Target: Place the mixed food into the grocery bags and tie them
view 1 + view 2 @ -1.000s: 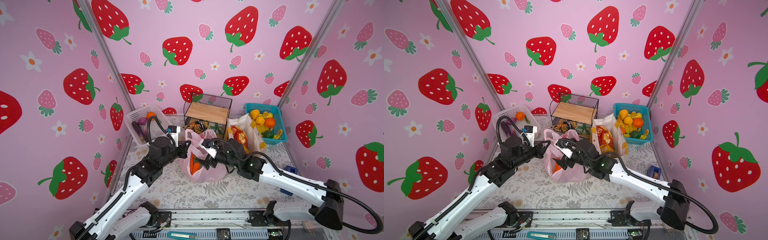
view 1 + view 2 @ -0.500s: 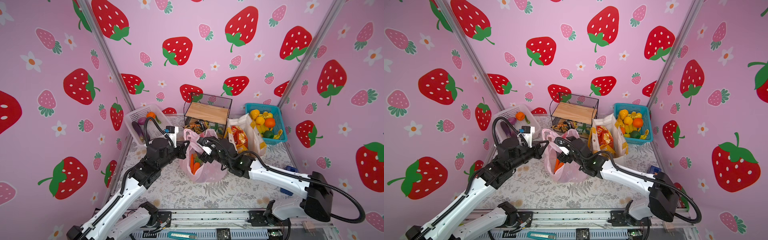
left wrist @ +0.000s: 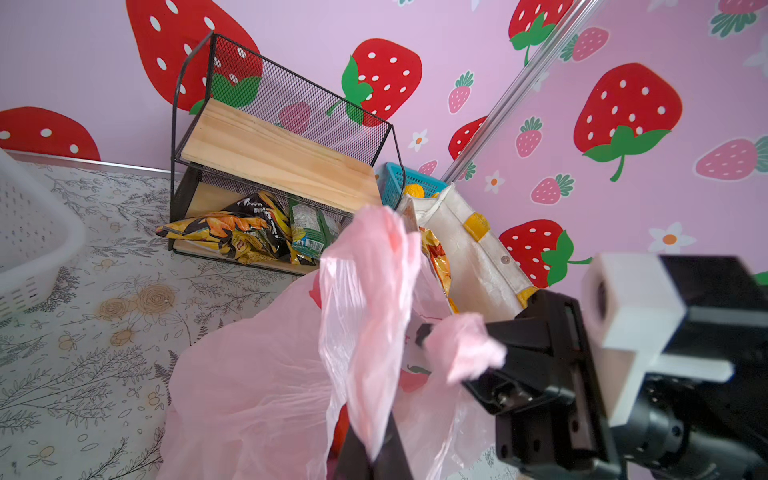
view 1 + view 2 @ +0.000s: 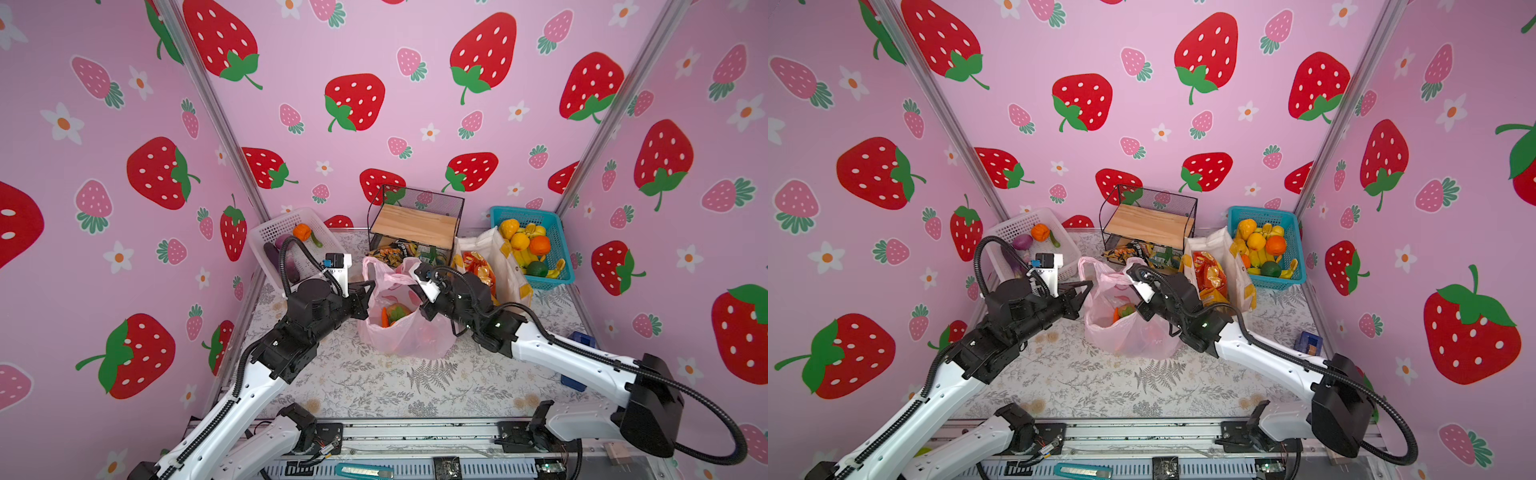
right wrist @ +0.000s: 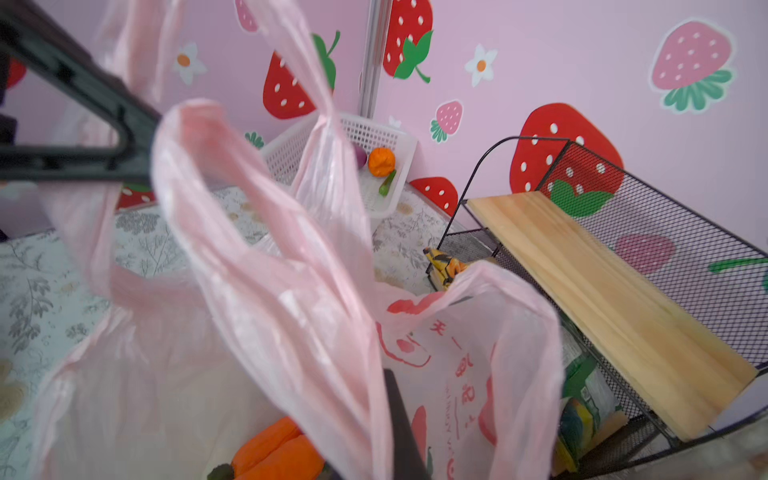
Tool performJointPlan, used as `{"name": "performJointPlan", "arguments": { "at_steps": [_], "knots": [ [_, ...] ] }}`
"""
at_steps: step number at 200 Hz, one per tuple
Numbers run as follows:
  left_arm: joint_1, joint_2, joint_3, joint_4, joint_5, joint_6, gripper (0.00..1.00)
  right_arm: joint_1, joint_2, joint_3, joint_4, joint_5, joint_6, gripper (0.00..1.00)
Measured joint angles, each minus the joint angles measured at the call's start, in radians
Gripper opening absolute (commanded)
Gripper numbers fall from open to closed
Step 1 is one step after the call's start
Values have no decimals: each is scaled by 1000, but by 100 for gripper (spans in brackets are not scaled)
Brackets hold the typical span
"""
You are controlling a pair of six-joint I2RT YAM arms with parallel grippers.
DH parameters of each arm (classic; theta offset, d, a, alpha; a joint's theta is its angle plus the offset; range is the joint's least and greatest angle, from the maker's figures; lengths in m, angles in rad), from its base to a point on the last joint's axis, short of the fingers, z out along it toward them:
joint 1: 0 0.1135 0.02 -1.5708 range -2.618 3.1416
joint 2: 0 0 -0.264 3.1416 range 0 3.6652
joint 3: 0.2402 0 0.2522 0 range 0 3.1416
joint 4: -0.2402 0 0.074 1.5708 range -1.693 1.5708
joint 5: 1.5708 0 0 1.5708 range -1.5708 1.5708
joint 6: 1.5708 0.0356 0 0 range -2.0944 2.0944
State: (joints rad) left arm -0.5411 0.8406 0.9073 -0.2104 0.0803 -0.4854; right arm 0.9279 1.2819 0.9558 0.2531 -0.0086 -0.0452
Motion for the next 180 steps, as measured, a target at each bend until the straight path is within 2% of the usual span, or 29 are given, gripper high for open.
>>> {"name": "performJointPlan", "arguments": {
  "at_steps": [48,64,68,99,117,136,153,180],
  "knots": [
    [0,-81,-19,26,-28,-14,0,-185,-77,-16,132,-160,160,0],
    [0,-79,-33,35,-26,-6,4,-208,-76,-36,162,-193,203,0],
    [0,-77,-34,34,-25,-2,10,-212,-74,-42,166,-201,211,0],
    [0,-44,-45,35,-16,46,30,-238,-56,-82,186,-251,266,0],
    [0,-58,-49,31,-19,92,52,-259,-51,-97,190,-273,292,0],
    [0,-98,-56,31,-20,148,68,-283,-51,-103,196,-289,313,0],
    [0,-141,-63,28,-14,188,77,-306,-52,-105,200,-306,324,0],
    [2,-165,-64,38,22,297,81,-356,-51,-114,203,-342,348,0]
  ]
}}
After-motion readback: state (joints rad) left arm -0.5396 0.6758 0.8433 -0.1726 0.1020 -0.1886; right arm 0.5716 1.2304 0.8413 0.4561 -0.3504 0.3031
